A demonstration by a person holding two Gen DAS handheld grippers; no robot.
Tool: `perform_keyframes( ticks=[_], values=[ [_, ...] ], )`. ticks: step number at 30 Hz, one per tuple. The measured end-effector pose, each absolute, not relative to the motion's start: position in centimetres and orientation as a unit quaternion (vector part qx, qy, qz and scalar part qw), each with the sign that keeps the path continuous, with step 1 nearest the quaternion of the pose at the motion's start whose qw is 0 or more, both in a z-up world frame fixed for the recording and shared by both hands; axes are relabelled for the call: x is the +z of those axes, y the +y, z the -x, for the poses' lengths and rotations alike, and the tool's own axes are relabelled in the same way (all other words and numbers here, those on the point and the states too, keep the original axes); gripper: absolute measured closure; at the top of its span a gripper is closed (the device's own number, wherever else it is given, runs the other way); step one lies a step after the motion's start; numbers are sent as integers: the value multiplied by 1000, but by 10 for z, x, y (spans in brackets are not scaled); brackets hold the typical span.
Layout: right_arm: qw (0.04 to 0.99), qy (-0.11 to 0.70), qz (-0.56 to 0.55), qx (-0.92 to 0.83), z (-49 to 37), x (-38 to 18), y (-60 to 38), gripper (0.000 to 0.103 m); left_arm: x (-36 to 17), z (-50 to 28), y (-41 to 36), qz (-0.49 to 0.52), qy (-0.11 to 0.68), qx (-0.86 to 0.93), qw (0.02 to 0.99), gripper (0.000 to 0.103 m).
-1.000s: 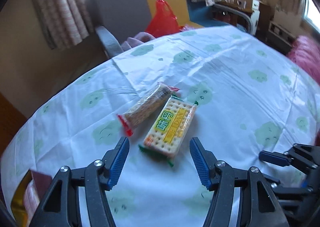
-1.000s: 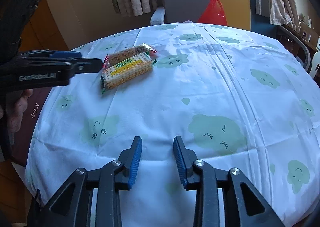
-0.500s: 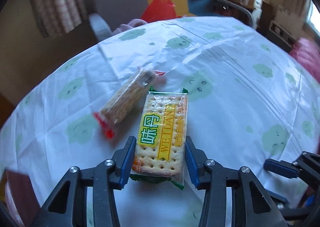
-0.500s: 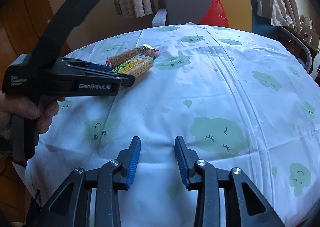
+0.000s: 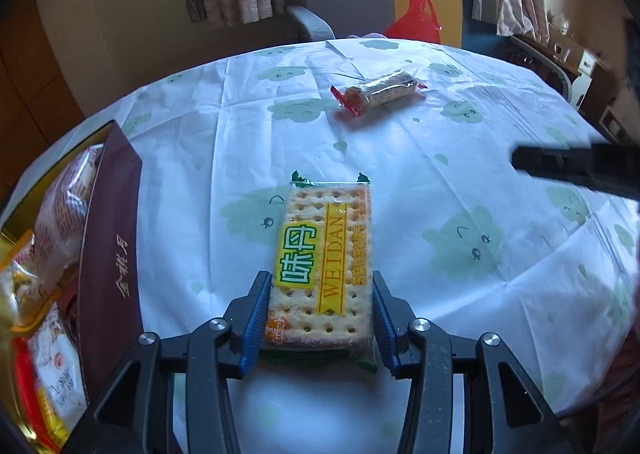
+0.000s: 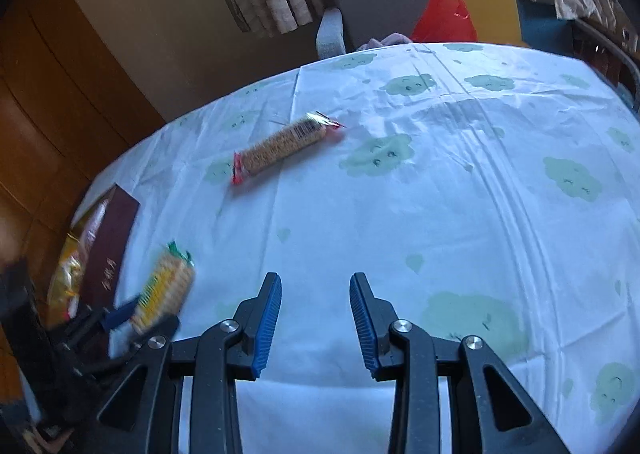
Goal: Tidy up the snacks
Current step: 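Hold the cracker pack with the left gripper while the right gripper grasps the granola bar bag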
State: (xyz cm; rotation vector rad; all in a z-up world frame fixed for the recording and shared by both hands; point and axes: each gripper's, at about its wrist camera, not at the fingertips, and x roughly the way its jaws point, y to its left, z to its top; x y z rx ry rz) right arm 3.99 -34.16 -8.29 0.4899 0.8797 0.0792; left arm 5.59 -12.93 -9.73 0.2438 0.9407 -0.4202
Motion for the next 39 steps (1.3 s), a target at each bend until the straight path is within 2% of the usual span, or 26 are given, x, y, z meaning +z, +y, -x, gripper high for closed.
perform_keyframes(
  ticks=[14, 15, 23, 29, 30, 31, 32, 39],
  values=[
    [826, 420, -373, -47, -176, -105, -348, 67, -97, -53, -125, -94, 437, -214, 869, 55],
    [826, 419, -373, -51, -182, -105, -348, 64, -97, -54, -124, -92, 437, -216, 868, 55],
    [858, 456, -235, -28, -225, -90, -321, 63, -98, -54, -123, -88, 438, -217, 868, 55],
    [850, 476, -227, -6, -238, -96, -316, 63, -98, -53, -124, -87, 440, -211, 869, 55],
    [849, 477, -225, 1, -238, -95, -316, 65, -98, -53, -125, -89, 440, -209, 869, 55],
    [845, 482, -229, 19, -237, -95, -315, 72, -98, -53, -126, -90, 440, -209, 869, 55],
    [842, 488, -226, 25, -233, -94, -314, 75, -98, -53, -125, -88, 440, -210, 868, 55],
    [850, 502, -132, 94, -151, -69, -313, 75, -98, -55, -124, -87, 441, -211, 868, 55]
  ],
)
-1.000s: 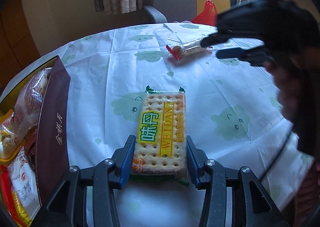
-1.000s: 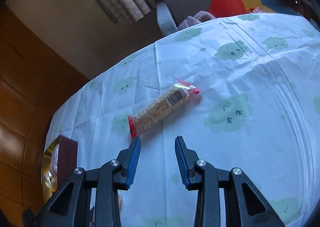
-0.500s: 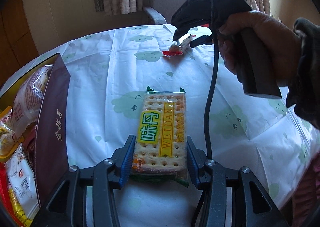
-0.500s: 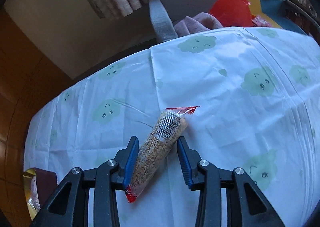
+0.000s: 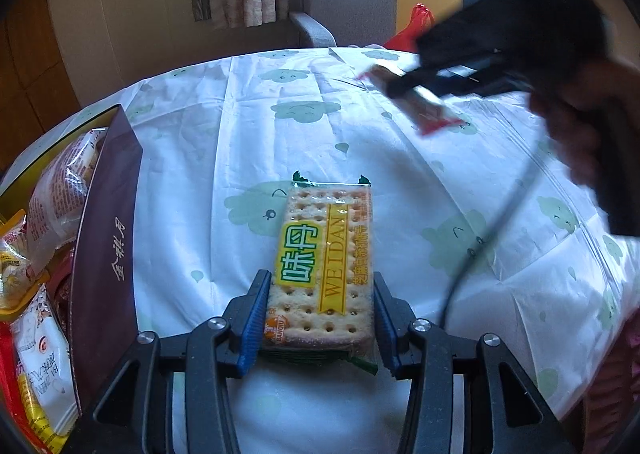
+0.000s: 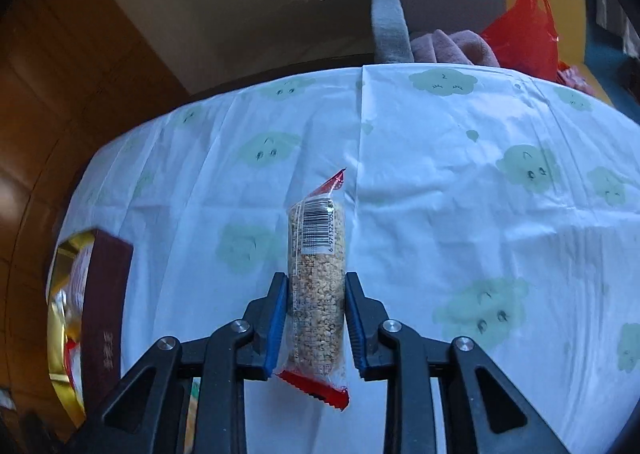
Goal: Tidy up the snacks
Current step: 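Hold the cracker pack with the left gripper while the right gripper grasps the granola bar bag, then carry the cracker pack over the gold tin and release it with the left gripper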
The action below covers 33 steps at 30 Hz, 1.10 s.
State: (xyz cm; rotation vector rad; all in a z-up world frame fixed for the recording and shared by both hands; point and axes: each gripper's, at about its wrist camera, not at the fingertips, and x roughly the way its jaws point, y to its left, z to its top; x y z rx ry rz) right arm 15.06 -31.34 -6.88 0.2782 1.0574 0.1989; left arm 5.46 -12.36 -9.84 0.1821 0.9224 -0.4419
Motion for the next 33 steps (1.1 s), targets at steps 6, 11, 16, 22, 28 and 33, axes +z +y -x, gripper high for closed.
perform_keyframes(
  ticks=[6, 11, 16, 22, 28, 33],
  values=[
    [846, 522, -82, 68, -69, -87, -326, 75, -99, -54, -125, -87, 440, -205, 870, 55],
    [857, 500, -115, 47, -44, -101, -338, 75, -99, -54, -129, -94, 441, -195, 871, 54],
    [875, 469, -113, 36, -36, -107, -334, 74, -95, -55, -129, -98, 451, -187, 867, 56],
    [891, 449, -64, 16, -30, -109, -317, 74, -65, -37, -119, -89, 426, -191, 880, 56],
    [899, 435, -55, 6, -26, -110, -314, 74, -32, -24, -102, -68, 403, -189, 893, 56],
    [902, 428, -53, 2, -24, -111, -313, 74, -19, -22, -80, -52, 399, -170, 900, 56]
  ],
)
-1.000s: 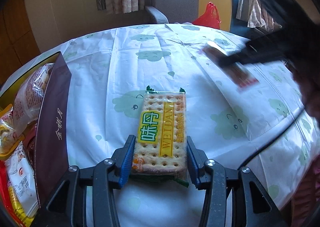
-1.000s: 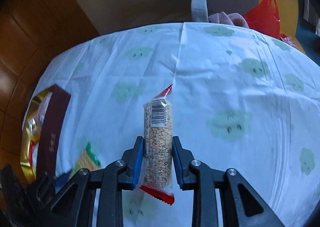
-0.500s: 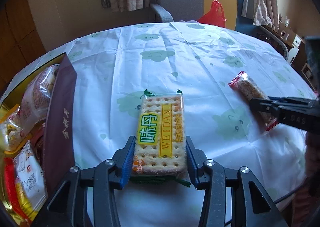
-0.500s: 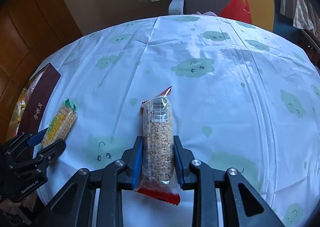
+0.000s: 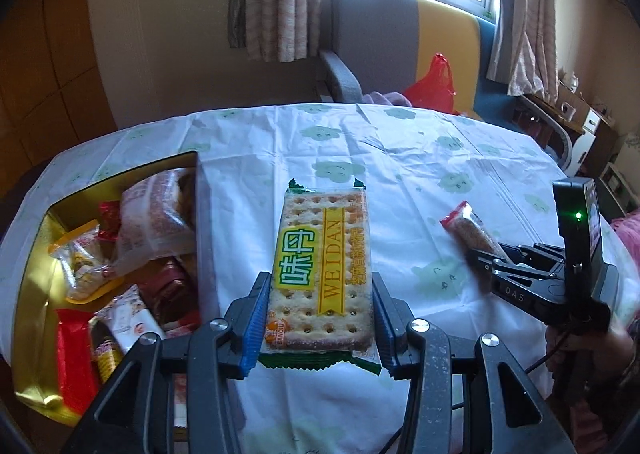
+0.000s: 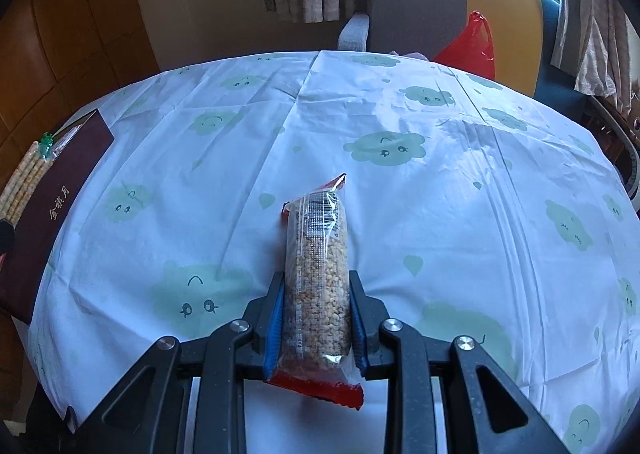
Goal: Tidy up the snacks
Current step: 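Carry the cracker pack over the gold tin and release it with the left gripper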
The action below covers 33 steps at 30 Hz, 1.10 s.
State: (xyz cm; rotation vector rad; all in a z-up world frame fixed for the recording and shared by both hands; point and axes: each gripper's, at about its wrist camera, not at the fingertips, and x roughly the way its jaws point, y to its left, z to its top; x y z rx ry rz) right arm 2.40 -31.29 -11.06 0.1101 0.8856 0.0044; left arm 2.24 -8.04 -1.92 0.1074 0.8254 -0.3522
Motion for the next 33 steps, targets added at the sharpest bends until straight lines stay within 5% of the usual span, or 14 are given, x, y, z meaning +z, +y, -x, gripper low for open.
perform_keyframes(
  ticks=[18, 33],
  values=[
    [907, 418, -45, -8, -21, -109, -310, 74, -15, -20, 4, -12, 406, -77, 910, 56],
    [908, 414, -54, -11, -20, -110, -312, 74, -20, -46, 194, 197, 430, 86, 877, 56]
  ],
)
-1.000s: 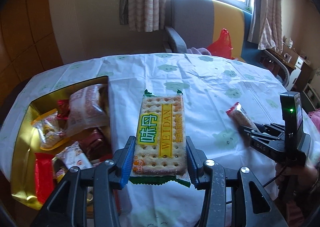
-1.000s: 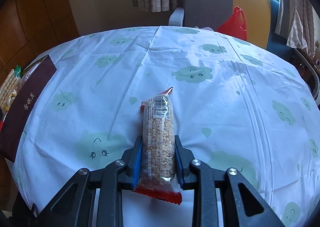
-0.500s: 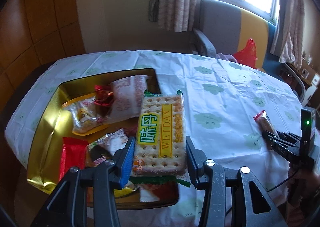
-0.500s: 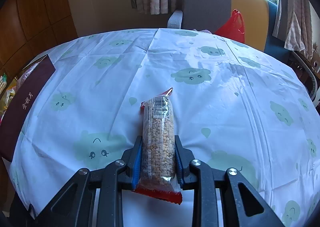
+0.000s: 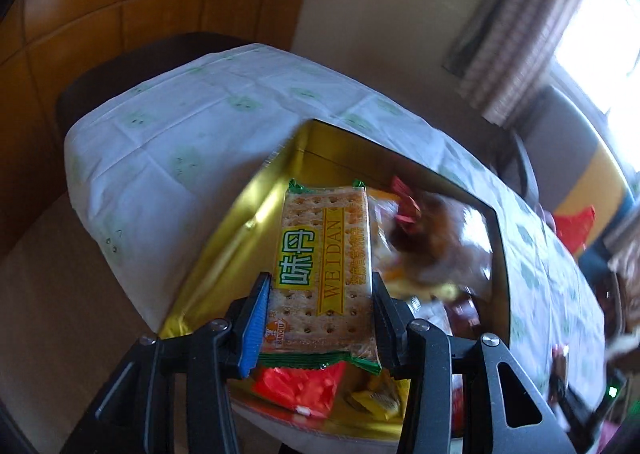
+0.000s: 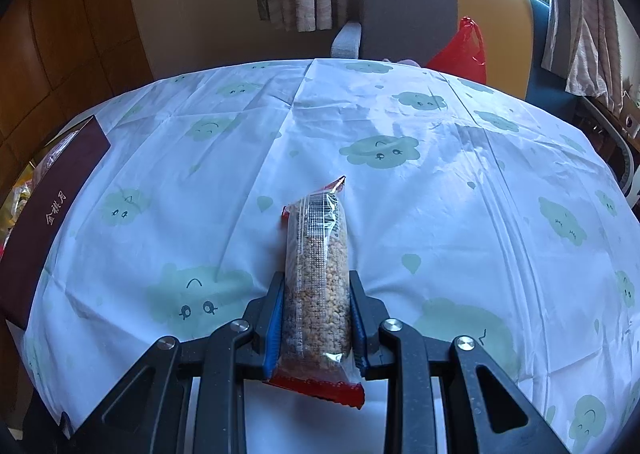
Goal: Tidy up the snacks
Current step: 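Carry the cracker pack over the gold tin and release it with the left gripper, then carry the granola bar bag over the gold tin and release it with the right gripper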
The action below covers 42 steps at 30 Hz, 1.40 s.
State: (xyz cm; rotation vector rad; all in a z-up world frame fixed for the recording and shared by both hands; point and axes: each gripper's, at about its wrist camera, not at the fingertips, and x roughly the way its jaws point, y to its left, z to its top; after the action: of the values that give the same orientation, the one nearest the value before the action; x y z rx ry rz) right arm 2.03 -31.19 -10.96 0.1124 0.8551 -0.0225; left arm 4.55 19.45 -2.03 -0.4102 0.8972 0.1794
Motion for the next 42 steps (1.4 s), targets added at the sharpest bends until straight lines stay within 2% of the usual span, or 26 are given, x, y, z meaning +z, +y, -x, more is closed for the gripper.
perform_keyframes(
  ticks=[3, 10, 21, 42],
  values=[
    [908, 414, -56, -12, -20, -110, -312, 74, -26, -60, 204, 219, 434, 91, 869, 56],
    [908, 415, -58, -14, -21, -110, -312, 74, -46, -92, 192, 181, 455, 90, 867, 52],
    [908, 415, -53, -17, -21, -110, -310, 74, -45, -54, 164, 115, 434, 140, 882, 52],
    [906, 420, -45, -22, -21, -109, -306, 74, -31, -17, 96, 54, 420, 68, 904, 52]
  ],
)
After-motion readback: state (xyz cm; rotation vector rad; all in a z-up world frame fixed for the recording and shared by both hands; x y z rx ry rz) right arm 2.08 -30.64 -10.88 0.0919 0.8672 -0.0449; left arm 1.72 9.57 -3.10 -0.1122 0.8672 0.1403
